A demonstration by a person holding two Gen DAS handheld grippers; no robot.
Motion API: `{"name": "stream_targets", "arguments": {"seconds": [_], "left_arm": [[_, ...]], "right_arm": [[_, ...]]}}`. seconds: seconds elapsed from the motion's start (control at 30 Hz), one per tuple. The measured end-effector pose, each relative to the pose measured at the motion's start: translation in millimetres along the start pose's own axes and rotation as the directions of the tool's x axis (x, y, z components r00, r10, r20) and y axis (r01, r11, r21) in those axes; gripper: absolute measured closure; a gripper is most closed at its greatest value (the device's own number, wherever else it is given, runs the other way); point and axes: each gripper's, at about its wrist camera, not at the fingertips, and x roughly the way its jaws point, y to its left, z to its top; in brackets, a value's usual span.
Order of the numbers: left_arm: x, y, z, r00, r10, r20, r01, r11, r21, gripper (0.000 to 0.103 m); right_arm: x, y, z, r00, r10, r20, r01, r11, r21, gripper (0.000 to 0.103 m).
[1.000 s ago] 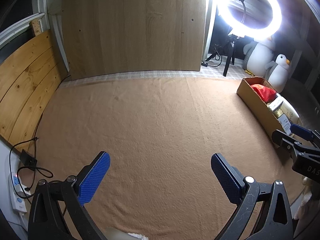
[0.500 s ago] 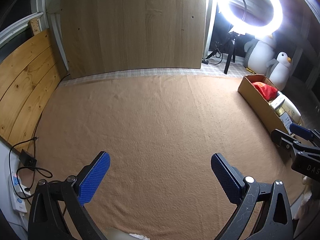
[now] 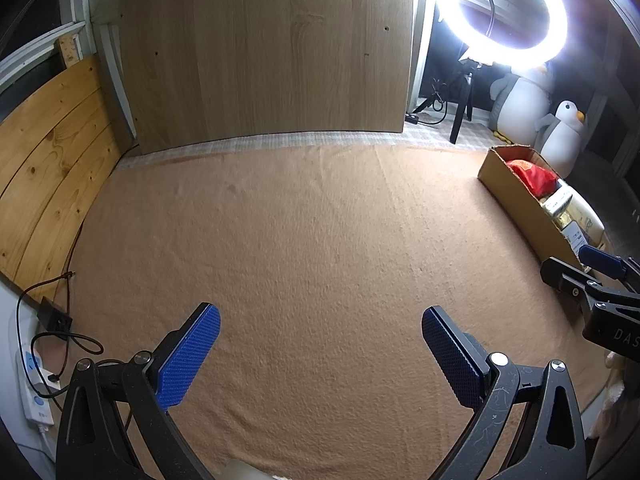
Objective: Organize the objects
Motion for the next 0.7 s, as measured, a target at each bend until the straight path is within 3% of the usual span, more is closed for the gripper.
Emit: {"name": "stream_targets", "arguments": {"seconds": [0.7], "left_arm": [[7.4,0.8,-2.3,1.0,0.0,-0.017,0.0,1.0,0.014,0.001]], "right_arm": [[4.0,-1.8,-1.3,1.0,0.004,-0.015,-0.003,1.0,0.009,0.019]]}}
